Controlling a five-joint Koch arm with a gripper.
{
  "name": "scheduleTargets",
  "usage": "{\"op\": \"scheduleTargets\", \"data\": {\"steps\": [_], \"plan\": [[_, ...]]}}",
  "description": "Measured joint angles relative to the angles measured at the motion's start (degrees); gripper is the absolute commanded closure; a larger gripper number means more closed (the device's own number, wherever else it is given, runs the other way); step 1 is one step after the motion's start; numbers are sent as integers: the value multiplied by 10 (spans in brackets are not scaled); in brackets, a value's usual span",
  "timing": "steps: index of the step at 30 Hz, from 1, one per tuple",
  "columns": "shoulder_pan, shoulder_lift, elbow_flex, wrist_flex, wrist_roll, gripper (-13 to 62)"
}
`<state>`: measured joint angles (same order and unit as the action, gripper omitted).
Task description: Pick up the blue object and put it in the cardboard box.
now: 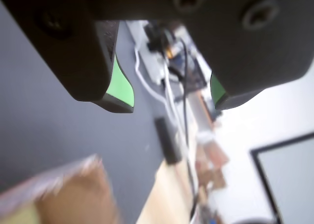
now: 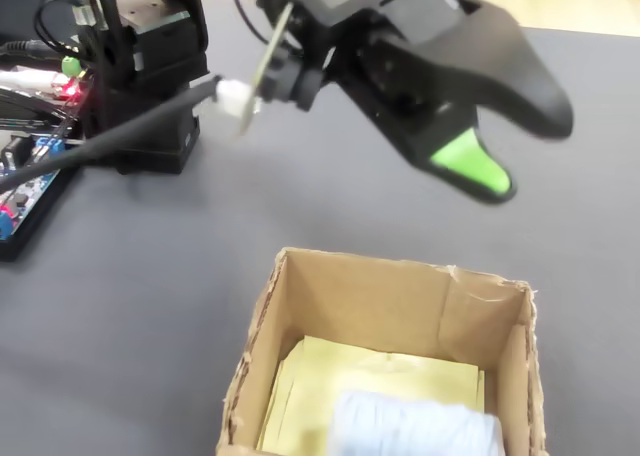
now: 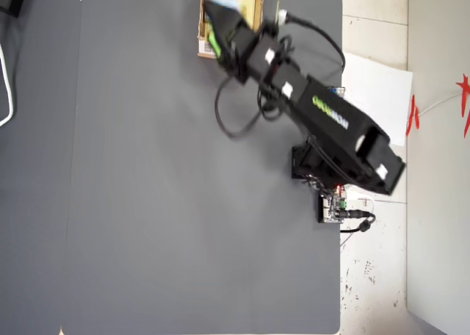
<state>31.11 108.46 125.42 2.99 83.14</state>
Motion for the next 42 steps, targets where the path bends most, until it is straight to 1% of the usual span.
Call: {"op": "scheduleTargets", "data": {"steps": [10, 12, 16, 18, 26, 42], "plan": [[-215, 158, 225, -14, 39, 172], [-229, 171, 247, -14, 42, 168], [-265, 219, 342, -40, 51, 157], [-282, 222, 387, -54, 55, 152], [-295, 222, 487, -86, 60, 148], [-293, 222, 508, -90, 62, 148]]}}
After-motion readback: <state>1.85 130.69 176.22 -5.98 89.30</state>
